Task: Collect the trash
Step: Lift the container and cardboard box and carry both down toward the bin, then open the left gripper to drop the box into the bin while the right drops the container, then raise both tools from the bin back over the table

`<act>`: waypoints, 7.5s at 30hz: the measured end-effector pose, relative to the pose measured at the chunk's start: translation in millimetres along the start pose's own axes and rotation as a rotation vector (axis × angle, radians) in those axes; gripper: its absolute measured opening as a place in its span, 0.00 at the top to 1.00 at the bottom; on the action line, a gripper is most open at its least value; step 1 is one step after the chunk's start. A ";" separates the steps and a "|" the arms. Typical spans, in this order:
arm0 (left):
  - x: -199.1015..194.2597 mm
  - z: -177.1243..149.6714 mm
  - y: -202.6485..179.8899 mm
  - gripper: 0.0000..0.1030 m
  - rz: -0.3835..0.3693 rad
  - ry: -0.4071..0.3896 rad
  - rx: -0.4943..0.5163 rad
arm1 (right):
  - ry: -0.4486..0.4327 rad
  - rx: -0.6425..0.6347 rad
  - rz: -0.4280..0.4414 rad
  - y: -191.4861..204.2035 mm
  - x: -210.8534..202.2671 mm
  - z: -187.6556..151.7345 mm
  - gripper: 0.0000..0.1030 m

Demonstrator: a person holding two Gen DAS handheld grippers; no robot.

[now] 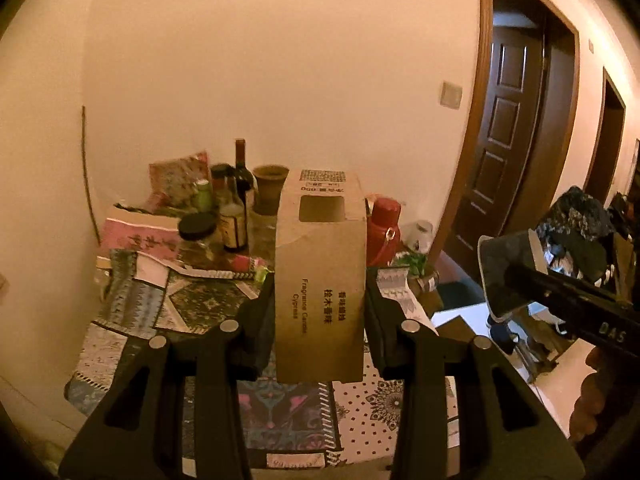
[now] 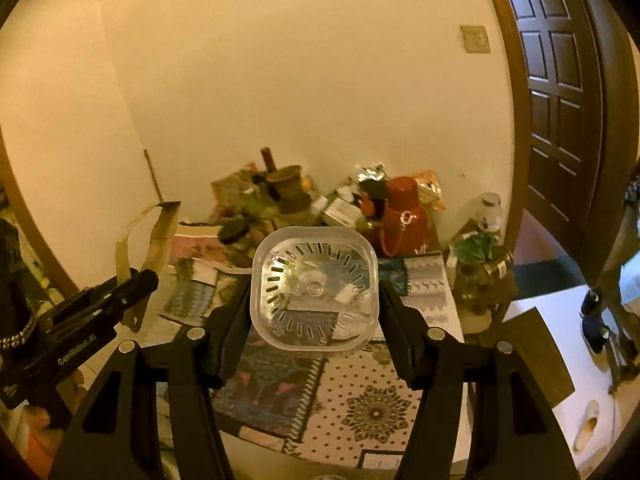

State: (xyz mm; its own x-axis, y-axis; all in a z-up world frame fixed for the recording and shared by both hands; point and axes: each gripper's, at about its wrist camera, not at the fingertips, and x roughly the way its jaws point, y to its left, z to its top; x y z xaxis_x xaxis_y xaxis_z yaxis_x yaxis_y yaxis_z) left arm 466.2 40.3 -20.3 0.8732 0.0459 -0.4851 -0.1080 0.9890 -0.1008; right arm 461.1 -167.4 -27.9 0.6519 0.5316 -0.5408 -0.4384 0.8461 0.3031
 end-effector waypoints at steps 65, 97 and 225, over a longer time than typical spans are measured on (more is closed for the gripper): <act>-44.9 -405.4 76.8 0.62 -0.039 0.620 -0.143 | 0.483 0.144 -0.163 39.7 0.6 -349.1 0.44; 140.5 -594.8 86.6 0.62 -0.072 0.868 -0.167 | 0.697 0.180 -0.177 -32.0 161.8 -500.0 0.25; 320.9 1.6 95.8 0.07 -0.131 0.356 0.025 | 0.301 0.344 -0.482 -78.0 220.6 -34.6 0.26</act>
State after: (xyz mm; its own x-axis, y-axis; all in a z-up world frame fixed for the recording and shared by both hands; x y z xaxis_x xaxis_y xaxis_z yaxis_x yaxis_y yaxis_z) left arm 736.8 150.0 -184.3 0.6585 -0.1289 -0.7415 0.0093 0.9865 -0.1632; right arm 617.7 -117.5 -198.0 0.5023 0.0981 -0.8591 0.1140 0.9773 0.1783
